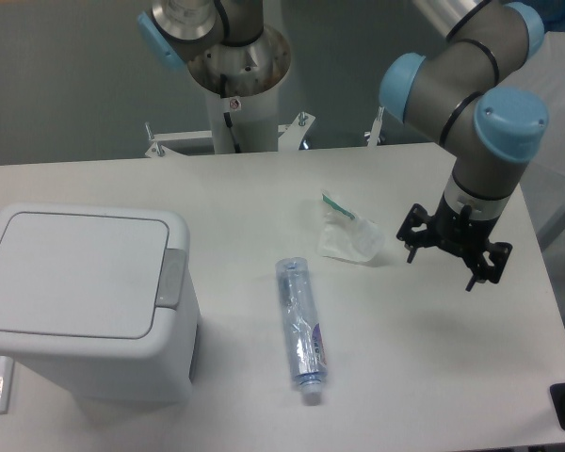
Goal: Open the trash can
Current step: 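Move the open gripper over toward the white trash can lid, then lower the gripper fingers onto the lid edge beside the grey hinge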
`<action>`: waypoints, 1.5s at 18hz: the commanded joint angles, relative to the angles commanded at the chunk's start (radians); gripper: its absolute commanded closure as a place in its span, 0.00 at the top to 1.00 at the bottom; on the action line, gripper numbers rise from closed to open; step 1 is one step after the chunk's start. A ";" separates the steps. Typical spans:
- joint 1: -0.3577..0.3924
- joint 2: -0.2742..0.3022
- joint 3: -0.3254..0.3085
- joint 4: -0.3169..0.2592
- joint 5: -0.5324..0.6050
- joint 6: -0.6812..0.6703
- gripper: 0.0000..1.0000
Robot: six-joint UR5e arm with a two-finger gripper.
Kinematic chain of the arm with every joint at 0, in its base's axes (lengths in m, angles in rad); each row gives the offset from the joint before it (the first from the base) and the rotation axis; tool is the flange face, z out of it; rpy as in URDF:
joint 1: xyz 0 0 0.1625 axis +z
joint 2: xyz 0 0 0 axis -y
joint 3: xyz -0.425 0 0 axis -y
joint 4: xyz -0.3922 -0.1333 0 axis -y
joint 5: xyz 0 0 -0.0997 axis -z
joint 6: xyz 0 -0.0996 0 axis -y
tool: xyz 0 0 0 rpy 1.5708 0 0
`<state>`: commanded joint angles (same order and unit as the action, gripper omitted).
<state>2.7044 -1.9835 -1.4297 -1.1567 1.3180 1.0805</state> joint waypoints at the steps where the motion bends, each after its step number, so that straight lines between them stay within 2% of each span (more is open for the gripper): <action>1: -0.002 0.006 0.002 0.000 -0.031 -0.043 1.00; 5: -0.015 0.021 -0.002 -0.008 -0.189 -0.163 1.00; 9: -0.057 0.048 0.018 0.009 -0.289 -0.423 1.00; 11: -0.077 0.051 0.035 0.046 -0.307 -0.517 1.00; 13: -0.106 0.067 0.064 0.069 -0.321 -0.614 1.00; 17: -0.170 0.071 0.158 0.069 -0.387 -0.778 1.00; 19: -0.175 0.078 0.144 0.069 -0.466 -0.809 1.00; 21: -0.187 0.113 0.091 0.077 -0.525 -0.794 1.00; 24: -0.198 0.165 0.019 0.094 -0.522 -0.794 1.00; 27: -0.232 0.193 -0.064 0.097 -0.526 -0.794 1.00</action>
<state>2.4729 -1.7903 -1.4938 -1.0600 0.7915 0.2869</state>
